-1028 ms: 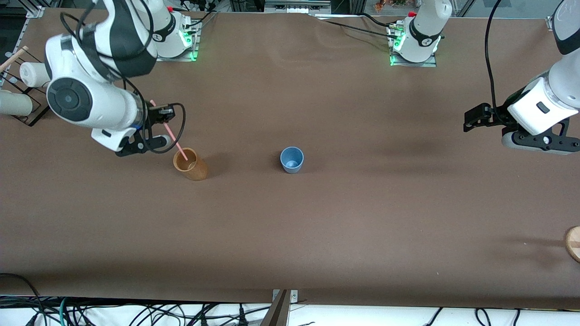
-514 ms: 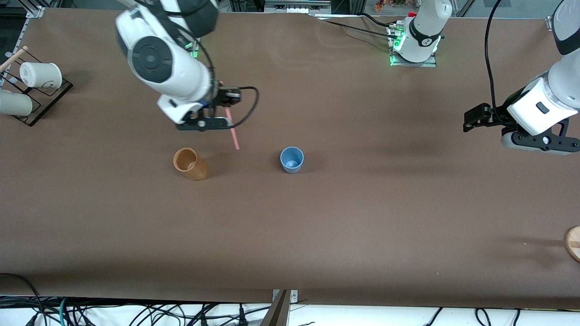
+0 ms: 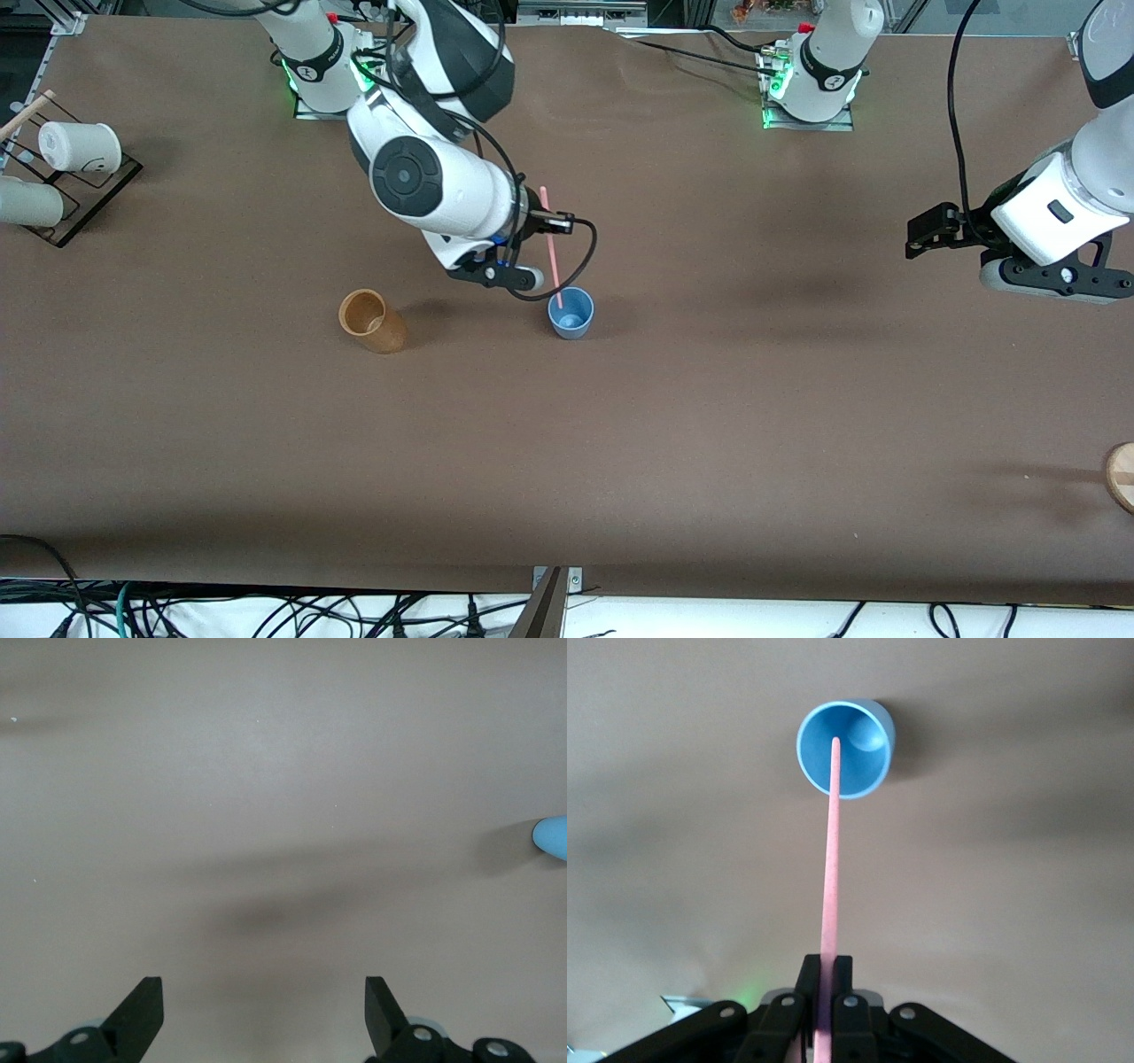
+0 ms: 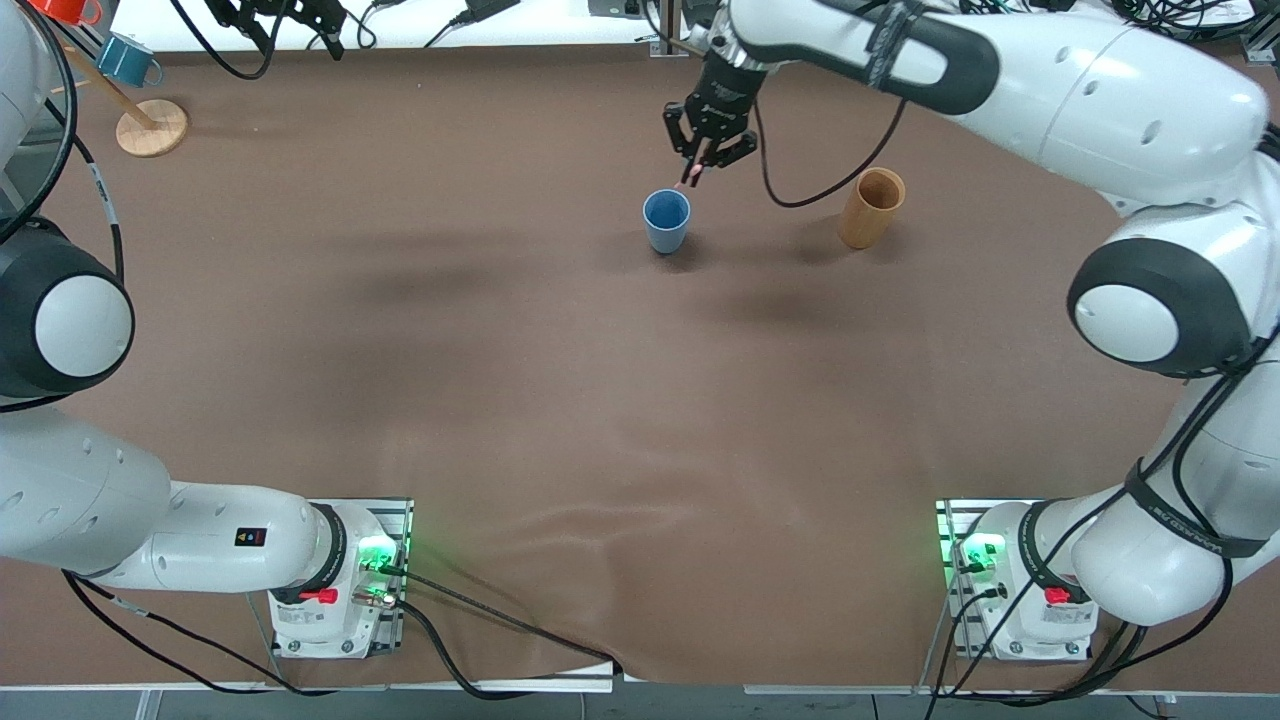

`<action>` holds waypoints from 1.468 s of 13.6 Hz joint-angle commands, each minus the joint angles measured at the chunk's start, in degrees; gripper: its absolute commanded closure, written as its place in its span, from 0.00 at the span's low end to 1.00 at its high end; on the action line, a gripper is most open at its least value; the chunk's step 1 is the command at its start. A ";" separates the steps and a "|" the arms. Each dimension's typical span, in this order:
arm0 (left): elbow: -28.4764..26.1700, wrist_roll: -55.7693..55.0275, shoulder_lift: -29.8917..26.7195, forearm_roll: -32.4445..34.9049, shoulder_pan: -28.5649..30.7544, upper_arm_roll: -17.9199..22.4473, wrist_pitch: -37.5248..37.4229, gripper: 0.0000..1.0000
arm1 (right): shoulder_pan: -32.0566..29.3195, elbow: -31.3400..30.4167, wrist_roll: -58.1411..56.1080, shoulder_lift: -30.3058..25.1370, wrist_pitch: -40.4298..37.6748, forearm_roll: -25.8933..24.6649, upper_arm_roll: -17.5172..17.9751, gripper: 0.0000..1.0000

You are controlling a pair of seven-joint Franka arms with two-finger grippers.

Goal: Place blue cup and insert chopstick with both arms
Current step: 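Lower the chopstick into the blue cup and open the right gripper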

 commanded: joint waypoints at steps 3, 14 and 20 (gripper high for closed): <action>1.36 0.98 0.55 0.53 -0.16 -0.02 -0.22 0.00 | 0.91 2.35 0.47 3.86 0.69 0.90 -0.25 1.00; 1.44 0.98 0.63 0.53 -0.16 -0.10 -0.22 0.00 | 1.08 2.53 -3.40 8.52 2.18 0.54 -0.34 1.00; 1.44 0.98 0.63 0.62 -0.07 -0.02 -0.22 0.00 | 0.56 2.61 -3.22 7.91 3.95 0.11 -0.69 0.00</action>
